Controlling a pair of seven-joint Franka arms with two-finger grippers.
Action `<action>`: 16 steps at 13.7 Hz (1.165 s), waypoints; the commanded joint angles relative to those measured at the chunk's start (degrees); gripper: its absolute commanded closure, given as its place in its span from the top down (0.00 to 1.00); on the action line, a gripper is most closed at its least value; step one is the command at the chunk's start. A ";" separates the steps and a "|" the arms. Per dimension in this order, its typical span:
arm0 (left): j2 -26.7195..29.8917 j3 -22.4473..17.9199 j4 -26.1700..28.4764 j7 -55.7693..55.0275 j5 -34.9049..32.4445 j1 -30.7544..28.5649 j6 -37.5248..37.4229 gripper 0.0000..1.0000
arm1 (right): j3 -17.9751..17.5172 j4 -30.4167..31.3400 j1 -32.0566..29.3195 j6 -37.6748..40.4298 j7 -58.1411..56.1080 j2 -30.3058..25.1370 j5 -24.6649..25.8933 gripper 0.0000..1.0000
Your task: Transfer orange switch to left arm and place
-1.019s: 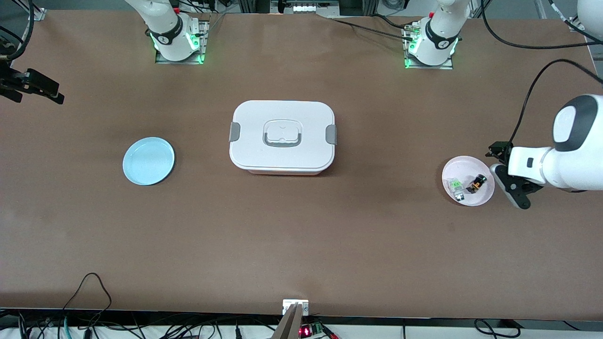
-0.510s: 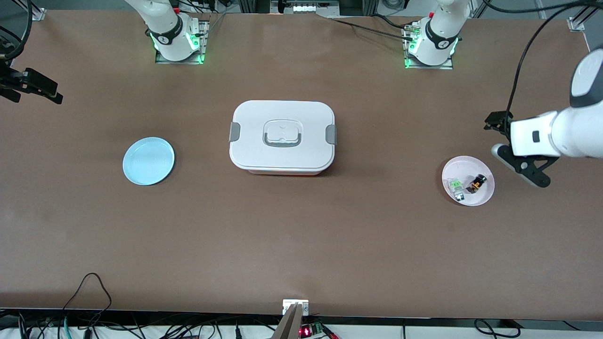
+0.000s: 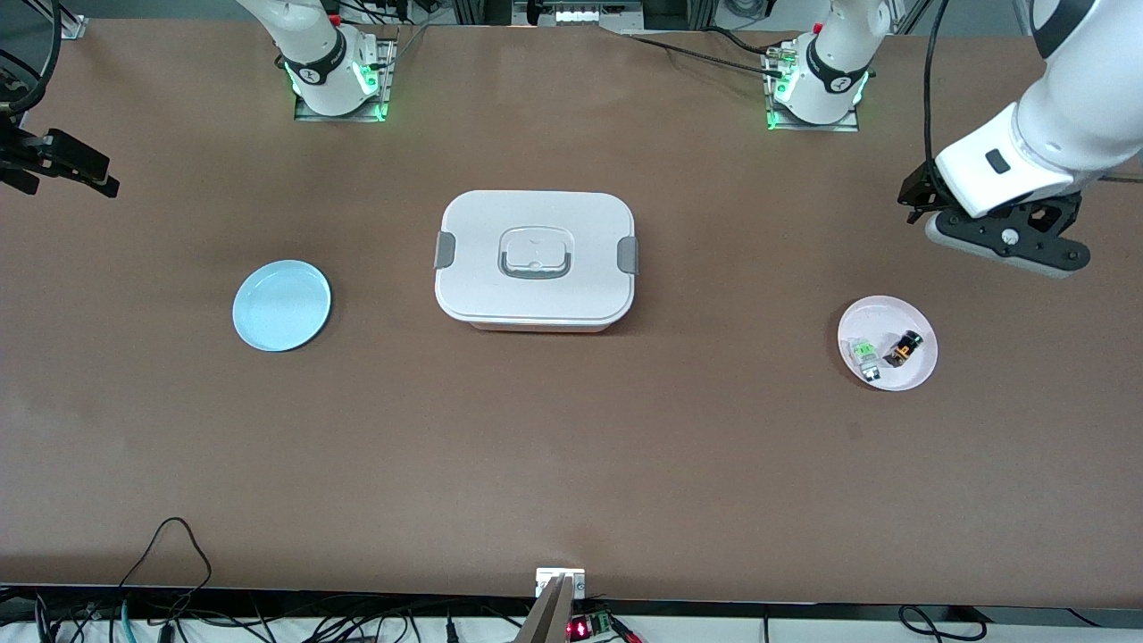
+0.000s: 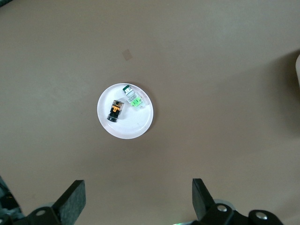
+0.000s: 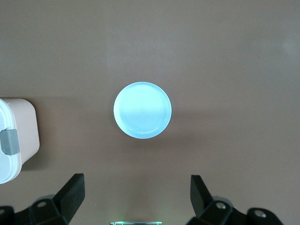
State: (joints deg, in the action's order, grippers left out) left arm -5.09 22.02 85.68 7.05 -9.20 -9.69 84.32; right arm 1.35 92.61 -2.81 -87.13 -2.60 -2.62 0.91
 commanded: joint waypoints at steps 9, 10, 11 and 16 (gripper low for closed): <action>8.35 -17.97 15.13 -6.70 7.18 9.87 11.92 1.00 | -0.03 -1.47 0.18 1.08 0.76 0.33 -0.30 1.00; 8.26 -17.98 14.52 -6.78 7.09 9.96 11.92 1.00 | 0.06 -1.47 0.18 1.17 0.76 0.33 -0.30 1.00; 7.91 -17.63 14.08 -7.13 7.09 9.96 11.83 1.00 | 0.06 -1.47 0.18 1.17 0.67 0.24 -0.21 1.00; 7.55 -17.97 13.29 -7.22 7.09 9.87 11.48 1.00 | -0.03 -1.64 0.35 1.43 0.58 0.33 0.06 1.00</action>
State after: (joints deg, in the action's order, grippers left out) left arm 1.84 4.88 99.19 0.01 -2.60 -0.36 96.13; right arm 1.30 92.29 -2.77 -87.10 -2.54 -2.53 0.91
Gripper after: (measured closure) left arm 0.000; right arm 0.000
